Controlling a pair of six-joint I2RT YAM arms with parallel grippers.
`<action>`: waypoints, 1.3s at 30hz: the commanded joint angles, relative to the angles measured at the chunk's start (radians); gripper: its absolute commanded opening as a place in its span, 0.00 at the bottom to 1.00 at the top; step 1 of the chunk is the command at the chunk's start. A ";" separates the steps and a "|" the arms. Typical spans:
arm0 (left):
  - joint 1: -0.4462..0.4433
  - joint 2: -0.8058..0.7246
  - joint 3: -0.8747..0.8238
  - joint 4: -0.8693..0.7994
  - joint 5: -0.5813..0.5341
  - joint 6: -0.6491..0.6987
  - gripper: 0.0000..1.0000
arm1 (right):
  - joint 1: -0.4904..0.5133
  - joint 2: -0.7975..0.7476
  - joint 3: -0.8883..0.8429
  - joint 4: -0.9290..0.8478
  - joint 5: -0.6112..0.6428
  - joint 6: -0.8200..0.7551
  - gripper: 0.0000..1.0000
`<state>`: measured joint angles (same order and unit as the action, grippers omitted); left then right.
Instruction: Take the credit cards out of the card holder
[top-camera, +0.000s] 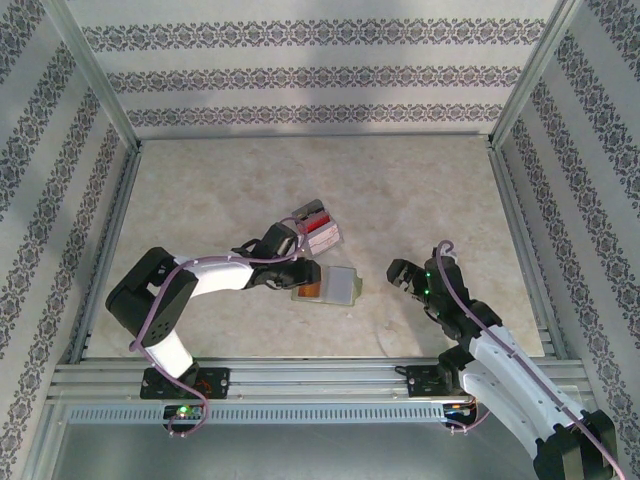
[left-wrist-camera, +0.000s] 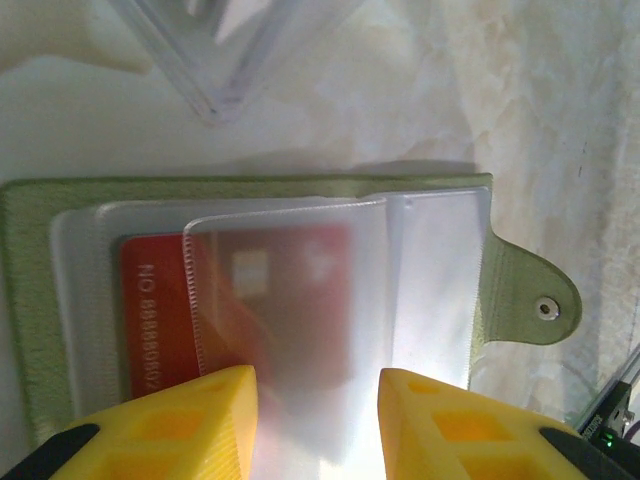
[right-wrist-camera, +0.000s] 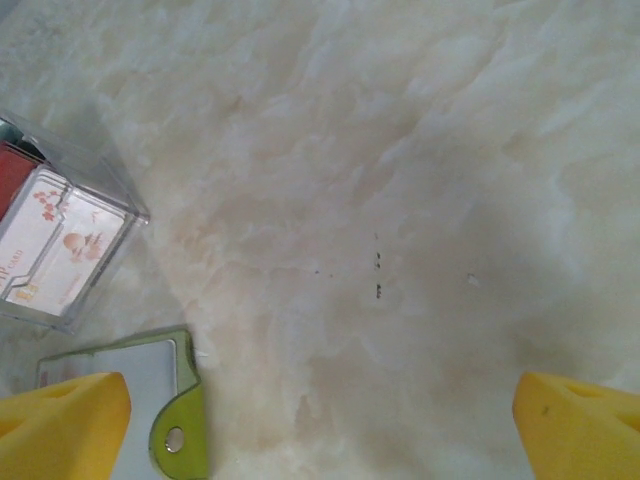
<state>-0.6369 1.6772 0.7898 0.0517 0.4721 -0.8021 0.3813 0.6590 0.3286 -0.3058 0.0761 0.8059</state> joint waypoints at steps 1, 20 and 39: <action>-0.026 0.007 0.022 0.029 0.026 -0.005 0.38 | -0.013 -0.007 -0.011 0.008 -0.012 -0.008 0.98; -0.110 0.085 0.152 0.112 0.061 0.000 0.38 | -0.018 0.002 -0.016 0.022 -0.026 -0.020 0.98; -0.172 0.177 0.318 0.104 0.101 0.023 0.38 | -0.058 -0.096 -0.004 -0.050 0.008 -0.051 0.98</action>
<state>-0.7925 1.8565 1.0679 0.1463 0.5526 -0.7998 0.3401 0.5835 0.3241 -0.3187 0.0647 0.7822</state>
